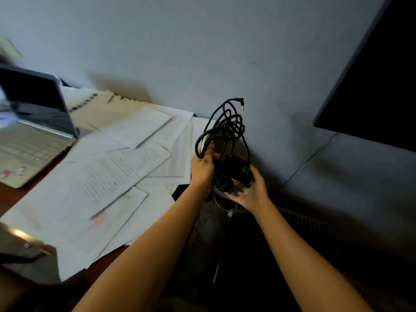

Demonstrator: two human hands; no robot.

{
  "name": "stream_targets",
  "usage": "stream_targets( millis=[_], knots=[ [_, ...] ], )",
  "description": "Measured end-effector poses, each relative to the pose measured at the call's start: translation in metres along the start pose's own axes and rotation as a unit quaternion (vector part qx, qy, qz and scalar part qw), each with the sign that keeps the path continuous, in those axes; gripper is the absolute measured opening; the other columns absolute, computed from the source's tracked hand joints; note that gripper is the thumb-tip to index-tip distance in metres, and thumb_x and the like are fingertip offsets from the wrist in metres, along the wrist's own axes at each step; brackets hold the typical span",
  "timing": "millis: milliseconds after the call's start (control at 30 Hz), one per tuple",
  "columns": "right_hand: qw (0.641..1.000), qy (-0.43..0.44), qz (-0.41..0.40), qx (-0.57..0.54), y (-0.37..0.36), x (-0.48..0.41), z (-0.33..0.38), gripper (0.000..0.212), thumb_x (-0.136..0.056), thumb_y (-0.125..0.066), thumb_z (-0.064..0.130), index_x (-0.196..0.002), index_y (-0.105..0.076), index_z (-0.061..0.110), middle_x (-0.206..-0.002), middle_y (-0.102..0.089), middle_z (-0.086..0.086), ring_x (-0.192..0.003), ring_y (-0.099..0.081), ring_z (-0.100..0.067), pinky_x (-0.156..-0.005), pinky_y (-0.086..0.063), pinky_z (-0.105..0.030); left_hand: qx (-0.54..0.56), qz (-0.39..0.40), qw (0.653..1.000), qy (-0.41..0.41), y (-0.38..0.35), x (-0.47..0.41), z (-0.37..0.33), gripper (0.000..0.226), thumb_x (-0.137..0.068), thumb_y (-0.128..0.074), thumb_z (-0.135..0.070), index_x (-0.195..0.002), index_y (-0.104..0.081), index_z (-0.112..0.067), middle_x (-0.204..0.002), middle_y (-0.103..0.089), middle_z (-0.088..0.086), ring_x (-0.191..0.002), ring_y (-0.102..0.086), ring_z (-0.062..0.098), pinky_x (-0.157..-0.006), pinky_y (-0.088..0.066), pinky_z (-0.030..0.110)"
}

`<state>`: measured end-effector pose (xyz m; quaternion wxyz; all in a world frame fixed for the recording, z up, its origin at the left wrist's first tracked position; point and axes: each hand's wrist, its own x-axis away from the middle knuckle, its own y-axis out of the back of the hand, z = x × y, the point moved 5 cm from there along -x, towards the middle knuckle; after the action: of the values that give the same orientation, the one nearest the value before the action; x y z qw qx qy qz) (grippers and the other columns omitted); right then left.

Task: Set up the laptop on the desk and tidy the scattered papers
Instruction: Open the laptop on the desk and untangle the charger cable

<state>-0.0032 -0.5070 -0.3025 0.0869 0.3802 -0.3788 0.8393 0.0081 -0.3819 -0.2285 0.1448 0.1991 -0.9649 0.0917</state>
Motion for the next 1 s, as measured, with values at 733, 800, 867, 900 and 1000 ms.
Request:
stream_targets(
  millis=[733,800,867,900,1000],
  knots=[
    [0.992,0.042,0.113,0.023,-0.240,0.005,-0.231,0.035,-0.094,-0.051,0.029,-0.125,-0.055,0.011,-0.086,-0.063,-0.008,-0.074,-0.058,-0.020,-0.039,-0.046,-0.016,-0.016,0.111,0.993,-0.033,0.300,-0.054,-0.104,0.012,-0.098,-0.047,-0.023,-0.089,-0.051,-0.017,-0.087,-0.063,0.002,-0.076,-0.060,0.012,-0.069,-0.048,0.020],
    [0.991,0.058,0.120,0.012,-0.253,0.005,-0.246,0.025,-0.096,-0.048,0.027,-0.109,-0.061,0.009,-0.077,-0.068,-0.009,-0.073,-0.061,-0.021,-0.045,-0.051,-0.021,-0.057,0.141,0.988,-0.038,0.322,-0.058,-0.108,0.007,-0.097,-0.050,-0.018,-0.091,-0.052,-0.019,-0.089,-0.061,0.002,-0.077,-0.059,0.012,-0.068,-0.046,0.020],
    [0.989,0.082,0.122,0.008,-0.264,0.006,-0.256,0.020,-0.096,-0.047,0.023,-0.098,-0.062,0.009,-0.077,-0.067,-0.011,-0.078,-0.061,-0.024,-0.063,-0.056,-0.036,-0.084,0.152,0.985,-0.021,0.344,-0.064,-0.111,0.009,-0.095,-0.053,-0.014,-0.102,-0.052,-0.020,-0.096,-0.061,0.006,-0.085,-0.061,0.017,-0.073,-0.048,0.024],
    [0.989,0.090,0.115,0.014,-0.267,0.005,-0.260,0.020,-0.096,-0.047,0.022,-0.096,-0.062,0.009,-0.079,-0.066,-0.012,-0.078,-0.060,-0.025,-0.068,-0.054,-0.040,-0.093,0.157,0.983,-0.008,0.355,-0.067,-0.111,0.014,-0.095,-0.053,-0.012,-0.108,-0.051,-0.019,-0.100,-0.061,0.008,-0.088,-0.062,0.019,-0.075,-0.048,0.024],
    [0.992,0.098,0.063,0.052,-0.268,-0.002,-0.266,0.019,-0.093,-0.053,0.022,-0.099,-0.062,0.006,-0.084,-0.063,-0.012,-0.071,-0.058,-0.024,-0.060,-0.052,-0.033,-0.089,0.170,0.981,0.008,0.383,-0.077,-0.119,0.027,-0.095,-0.050,-0.003,-0.116,-0.045,-0.020,-0.105,-0.058,0.009,-0.084,-0.060,0.013,-0.073,-0.048,0.023]
  ],
)
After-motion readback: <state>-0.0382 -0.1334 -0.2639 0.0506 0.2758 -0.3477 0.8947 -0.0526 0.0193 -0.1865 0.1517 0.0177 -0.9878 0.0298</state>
